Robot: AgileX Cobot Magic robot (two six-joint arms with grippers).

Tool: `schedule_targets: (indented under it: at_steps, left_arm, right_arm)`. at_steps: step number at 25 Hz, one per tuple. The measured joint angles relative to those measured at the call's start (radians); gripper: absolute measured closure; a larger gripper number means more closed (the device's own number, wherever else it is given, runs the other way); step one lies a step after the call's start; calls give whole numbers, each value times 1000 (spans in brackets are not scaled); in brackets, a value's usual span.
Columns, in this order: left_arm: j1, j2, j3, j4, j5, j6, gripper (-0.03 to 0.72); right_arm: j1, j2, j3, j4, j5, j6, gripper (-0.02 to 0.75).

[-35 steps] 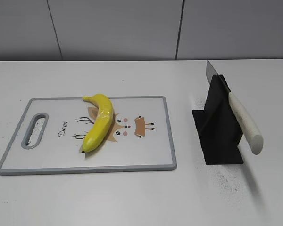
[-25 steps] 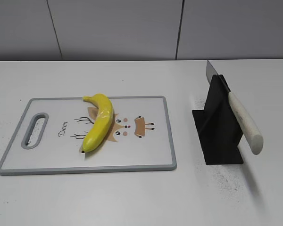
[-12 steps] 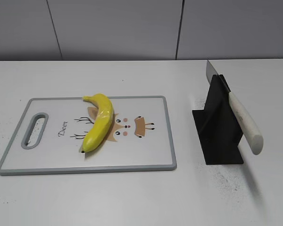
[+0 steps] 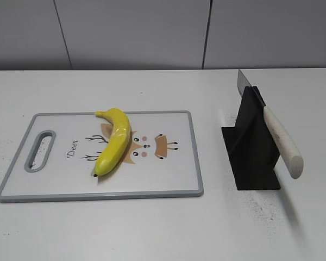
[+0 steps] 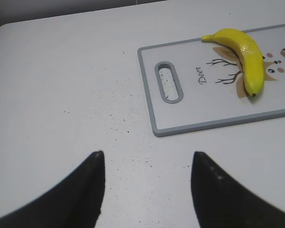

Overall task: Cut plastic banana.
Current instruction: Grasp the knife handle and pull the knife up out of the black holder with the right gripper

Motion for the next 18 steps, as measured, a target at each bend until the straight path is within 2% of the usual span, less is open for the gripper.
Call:
schedule_targets:
  at_steps: [11, 18]
  left_arm:
    - [0, 0, 0, 0, 0, -1, 124]
    - [0, 0, 0, 0, 0, -2, 78]
  right_arm:
    - [0, 6, -11, -35, 13, 0, 164]
    - [0, 243, -182, -19, 121, 76, 153]
